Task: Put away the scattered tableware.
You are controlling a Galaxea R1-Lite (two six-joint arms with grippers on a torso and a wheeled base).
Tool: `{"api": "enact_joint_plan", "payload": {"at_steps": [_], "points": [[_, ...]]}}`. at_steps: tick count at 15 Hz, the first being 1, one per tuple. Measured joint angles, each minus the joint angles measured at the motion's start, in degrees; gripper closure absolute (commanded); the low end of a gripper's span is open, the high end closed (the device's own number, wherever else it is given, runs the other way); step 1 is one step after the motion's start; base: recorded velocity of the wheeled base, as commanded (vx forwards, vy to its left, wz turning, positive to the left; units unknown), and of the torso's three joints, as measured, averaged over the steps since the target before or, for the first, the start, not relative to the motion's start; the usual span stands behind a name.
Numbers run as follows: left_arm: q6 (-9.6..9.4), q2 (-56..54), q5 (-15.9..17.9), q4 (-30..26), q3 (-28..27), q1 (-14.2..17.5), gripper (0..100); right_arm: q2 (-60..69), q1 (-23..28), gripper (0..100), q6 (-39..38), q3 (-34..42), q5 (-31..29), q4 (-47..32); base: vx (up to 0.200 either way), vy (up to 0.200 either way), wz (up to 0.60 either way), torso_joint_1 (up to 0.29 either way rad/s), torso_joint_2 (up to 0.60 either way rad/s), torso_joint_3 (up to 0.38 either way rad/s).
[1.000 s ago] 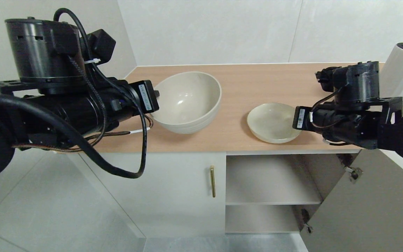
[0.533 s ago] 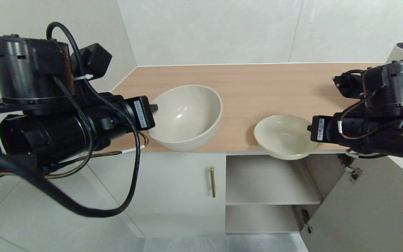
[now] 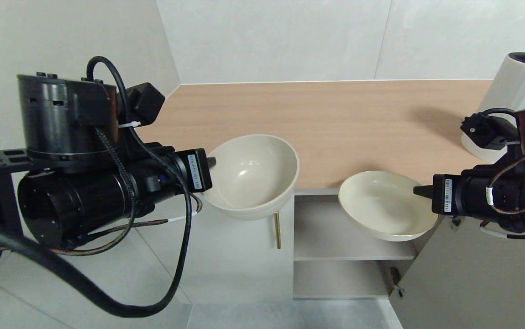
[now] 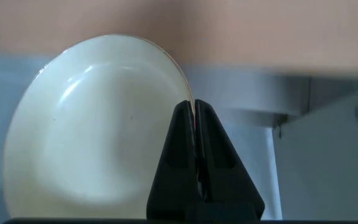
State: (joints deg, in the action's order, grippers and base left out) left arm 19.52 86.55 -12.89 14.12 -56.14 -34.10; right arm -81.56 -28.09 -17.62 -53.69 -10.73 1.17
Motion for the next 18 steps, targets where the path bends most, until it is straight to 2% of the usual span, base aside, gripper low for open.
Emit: {"api": "enact_joint_plan", "payload": {"at_steps": [9,18], "points": [[-0.01,0.62,0.00,0.02,-0.04,-0.44,100,-0.39,0.26,100,0.13,0.35,0.00,0.49,0.000,0.000,0.00,-0.004,0.01,0.005],[-0.01,1.12,-0.02,-0.02,-0.04,-0.46,100,-1.96,0.28,100,0.13,0.35,-0.07,0.44,0.000,0.000,0.00,-0.184,0.42,0.231]]}}
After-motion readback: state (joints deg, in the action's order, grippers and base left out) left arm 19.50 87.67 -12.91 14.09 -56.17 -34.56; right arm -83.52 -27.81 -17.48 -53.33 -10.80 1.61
